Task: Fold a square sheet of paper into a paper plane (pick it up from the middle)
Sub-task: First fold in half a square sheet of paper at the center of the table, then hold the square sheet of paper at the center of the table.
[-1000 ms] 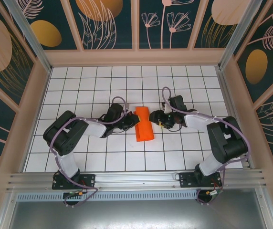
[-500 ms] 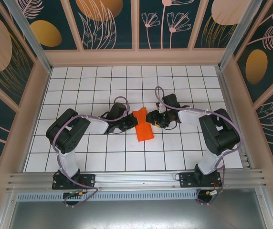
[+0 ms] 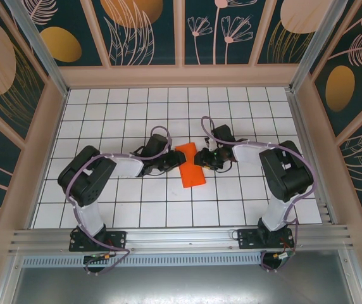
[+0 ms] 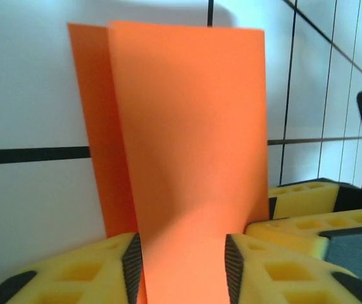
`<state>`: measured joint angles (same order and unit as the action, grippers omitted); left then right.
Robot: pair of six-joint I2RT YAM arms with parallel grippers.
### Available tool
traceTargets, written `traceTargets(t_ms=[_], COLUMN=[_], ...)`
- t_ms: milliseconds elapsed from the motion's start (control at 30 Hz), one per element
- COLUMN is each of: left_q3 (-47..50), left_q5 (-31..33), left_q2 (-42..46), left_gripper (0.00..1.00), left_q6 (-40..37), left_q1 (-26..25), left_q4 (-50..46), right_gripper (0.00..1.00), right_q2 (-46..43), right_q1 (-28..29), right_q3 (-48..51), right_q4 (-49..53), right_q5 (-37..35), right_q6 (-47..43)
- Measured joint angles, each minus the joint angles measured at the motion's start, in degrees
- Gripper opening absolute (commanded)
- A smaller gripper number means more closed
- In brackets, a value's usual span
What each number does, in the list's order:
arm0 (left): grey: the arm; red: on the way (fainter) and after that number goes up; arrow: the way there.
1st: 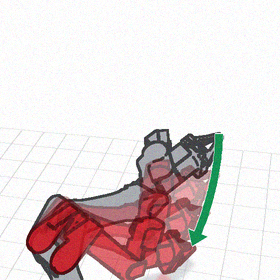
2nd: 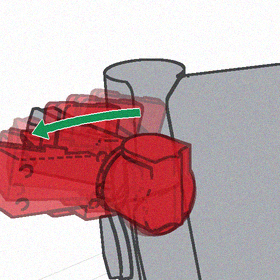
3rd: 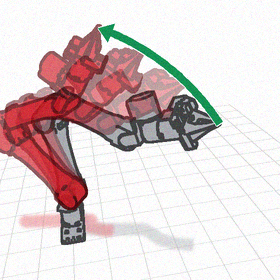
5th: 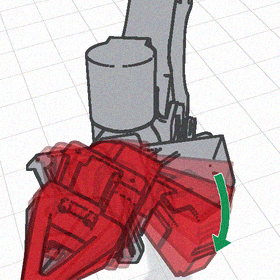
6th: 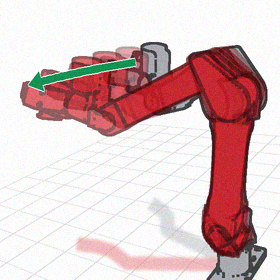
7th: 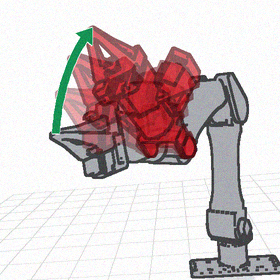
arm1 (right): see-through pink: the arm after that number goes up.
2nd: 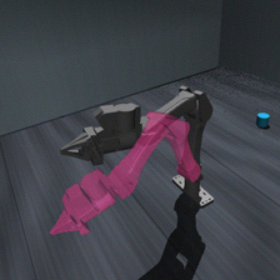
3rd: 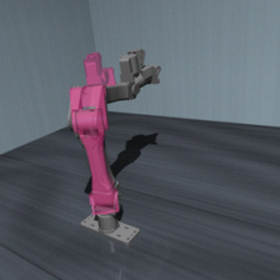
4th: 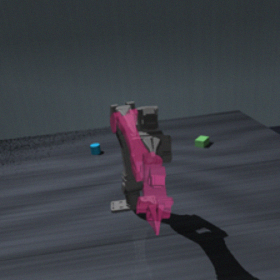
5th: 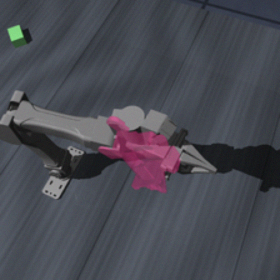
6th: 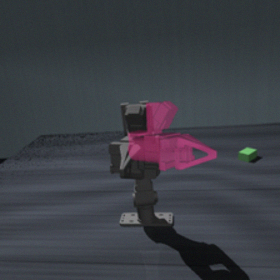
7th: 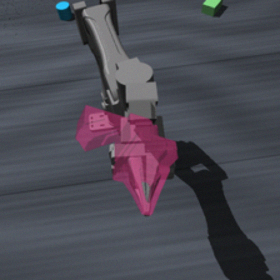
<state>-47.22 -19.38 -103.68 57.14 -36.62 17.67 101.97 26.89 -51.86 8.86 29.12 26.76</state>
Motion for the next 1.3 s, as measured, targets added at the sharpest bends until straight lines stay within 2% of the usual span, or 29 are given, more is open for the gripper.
traceTargets(t_ms=[433,800,1067,1300], left_q3=[-0.57,1.22,2.16,2.73], left_q5=[7.67,11.54,14.34,13.20], left_q2=[10.51,12.68,12.68,12.17], left_gripper=[0.59,0.58,0.57,0.54], left_q6=[1.77,2.21,1.31,0.90], left_q1=[3.58,3.74,3.74,3.74], left_q4=[-9.79,-9.77,-8.46,-4.90], right_gripper=[0.42,0.43,0.45,0.46], right_q2=[1.68,2.58,2.58,2.58], right_q1=[1.27,3.61,4.24,4.35], right_q3=[-2.34,-4.13,-4.00,-3.98], right_q4=[3.21,5.68,5.64,5.57], right_q5=[-2.86,-7.87,-8.72,-8.68], right_q6=[0.02,1.79,0.50,-0.61])
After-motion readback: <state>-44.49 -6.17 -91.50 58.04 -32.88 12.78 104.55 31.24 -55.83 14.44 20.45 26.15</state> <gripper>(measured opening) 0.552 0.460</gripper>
